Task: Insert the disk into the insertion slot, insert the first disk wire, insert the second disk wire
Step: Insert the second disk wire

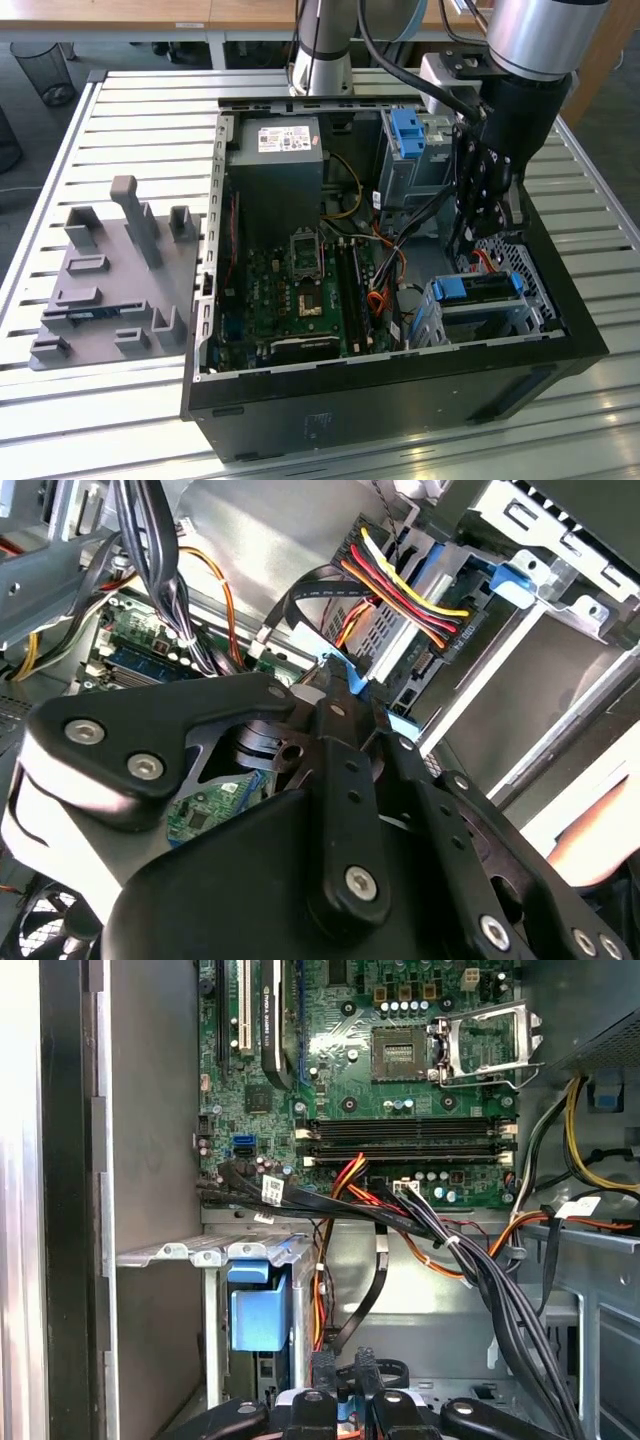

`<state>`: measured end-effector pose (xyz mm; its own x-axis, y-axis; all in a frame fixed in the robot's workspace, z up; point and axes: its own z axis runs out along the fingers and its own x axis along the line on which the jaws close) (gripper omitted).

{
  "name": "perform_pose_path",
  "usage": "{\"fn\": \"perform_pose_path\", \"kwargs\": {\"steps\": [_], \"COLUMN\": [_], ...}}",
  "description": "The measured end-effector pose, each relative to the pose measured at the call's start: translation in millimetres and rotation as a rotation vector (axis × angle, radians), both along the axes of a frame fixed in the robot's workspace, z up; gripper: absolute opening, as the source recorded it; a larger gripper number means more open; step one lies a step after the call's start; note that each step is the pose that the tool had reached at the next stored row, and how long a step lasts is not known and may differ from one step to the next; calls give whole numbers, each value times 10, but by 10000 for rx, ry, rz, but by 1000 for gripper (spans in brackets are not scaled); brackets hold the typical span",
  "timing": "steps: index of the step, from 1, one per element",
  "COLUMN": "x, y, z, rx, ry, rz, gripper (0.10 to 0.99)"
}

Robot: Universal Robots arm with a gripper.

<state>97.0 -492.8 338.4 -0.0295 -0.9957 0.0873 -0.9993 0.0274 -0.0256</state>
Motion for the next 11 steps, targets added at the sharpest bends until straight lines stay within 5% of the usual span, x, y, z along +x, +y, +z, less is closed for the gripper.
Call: {"fn": "perform_pose_path", "kwargs": {"steps": [11], "x": [0], "y": [-1], "z": [-1], "rx": [-134], "ry": [0], "rz": [0], "gripper": [141]}}
